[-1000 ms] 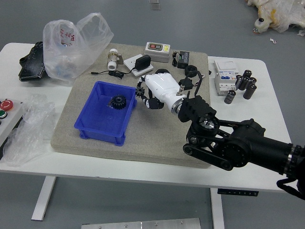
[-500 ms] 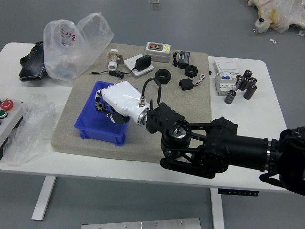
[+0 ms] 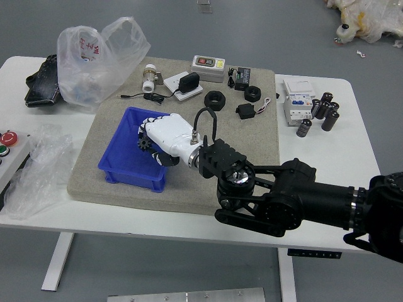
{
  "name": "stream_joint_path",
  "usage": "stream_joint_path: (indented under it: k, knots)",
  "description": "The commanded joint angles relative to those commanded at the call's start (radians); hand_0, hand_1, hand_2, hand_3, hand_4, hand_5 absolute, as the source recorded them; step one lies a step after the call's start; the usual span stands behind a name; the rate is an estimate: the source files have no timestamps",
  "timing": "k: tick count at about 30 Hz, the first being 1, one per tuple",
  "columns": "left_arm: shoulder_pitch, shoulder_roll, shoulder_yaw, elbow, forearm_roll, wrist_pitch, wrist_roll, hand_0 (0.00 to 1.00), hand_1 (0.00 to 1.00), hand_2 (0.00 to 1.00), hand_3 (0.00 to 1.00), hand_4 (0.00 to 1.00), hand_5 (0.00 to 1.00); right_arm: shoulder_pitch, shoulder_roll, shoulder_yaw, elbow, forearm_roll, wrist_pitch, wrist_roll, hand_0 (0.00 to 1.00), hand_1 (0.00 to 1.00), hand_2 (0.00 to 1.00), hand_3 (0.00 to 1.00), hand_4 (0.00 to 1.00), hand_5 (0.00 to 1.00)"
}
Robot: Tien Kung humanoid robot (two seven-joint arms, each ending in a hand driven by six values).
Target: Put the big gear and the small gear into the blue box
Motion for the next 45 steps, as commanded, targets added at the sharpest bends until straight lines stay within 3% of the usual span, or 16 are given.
stream_joint_path:
  k: [11, 16, 17, 22, 23, 28, 29, 31, 36, 45]
  knots:
    - [-0.007, 0.011, -0.009, 0.001, 0.019, -0.007, 0.004, 0.598, 0.421, 0.482, 0.641, 0.667, 0.203, -0.024, -0.050, 0.102, 0.044, -0.025, 0.004, -0.007, 0.535, 0.808, 0.903, 0.975, 0.662, 0.162]
    - [-0.009, 0.011, -0.001, 0.003, 0.009, -0.005, -0.002, 0.598, 0.421, 0.482, 0.641, 0.667, 0.203, -0.086, -0.116, 0.215, 0.125, 0.022, -0.044, 0.032, 0.535, 0.808, 0.903, 0.975, 0.662, 0.162]
    - [-0.008, 0.011, -0.001, 0.003, 0.008, -0.005, -0.002, 0.598, 0.421, 0.482, 0.641, 0.666, 0.200, -0.099, -0.130, 0.238, 0.142, 0.041, -0.054, 0.043, 0.517, 0.791, 0.856, 0.907, 0.649, 0.211]
    - [0.000, 0.007, 0.001, 0.003, 0.001, -0.003, -0.001, 0.598, 0.421, 0.482, 0.641, 0.666, 0.200, -0.207, -0.227, 0.394, 0.245, 0.196, -0.103, 0.156, 0.517, 0.791, 0.856, 0.907, 0.649, 0.211]
    - [0.000, 0.006, 0.002, 0.004, -0.001, -0.003, -0.002, 0.598, 0.421, 0.483, 0.641, 0.666, 0.200, -0.231, -0.245, 0.430, 0.264, 0.228, -0.109, 0.180, 0.524, 0.824, 0.898, 0.874, 0.701, 0.304]
    - [-0.003, 0.001, 0.032, 0.008, -0.033, 0.003, -0.024, 0.598, 0.421, 0.483, 0.641, 0.666, 0.200, -0.400, -0.342, 0.622, 0.369, 0.392, -0.125, 0.310, 0.524, 0.824, 0.898, 0.874, 0.701, 0.304]
    - [-0.001, 0.001, 0.041, 0.010, -0.043, 0.004, -0.030, 0.598, 0.426, 0.490, 0.641, 0.665, 0.199, -0.448, -0.363, 0.670, 0.392, 0.432, -0.120, 0.342, 0.579, 0.887, 0.919, 0.871, 0.775, 0.458]
    - [0.006, 0.002, 0.055, 0.011, -0.059, 0.007, -0.037, 0.598, 0.426, 0.490, 0.641, 0.665, 0.199, -0.523, -0.389, 0.745, 0.415, 0.492, -0.102, 0.391, 0.579, 0.887, 0.919, 0.871, 0.775, 0.458]
    - [0.025, 0.009, 0.045, 0.009, -0.052, 0.006, -0.028, 0.599, 0.442, 0.496, 0.641, 0.665, 0.198, -0.683, -0.382, 0.943, 0.394, 0.635, -0.049, 0.492, 0.585, 0.886, 0.907, 0.861, 0.795, 0.483]
    - [0.011, 0.005, 0.055, 0.013, -0.058, 0.007, -0.046, 0.598, 0.442, 0.497, 0.641, 0.665, 0.199, -0.824, -0.358, 1.198, 0.363, 0.832, -0.001, 0.557, 0.578, 0.877, 0.891, 0.856, 0.802, 0.501]
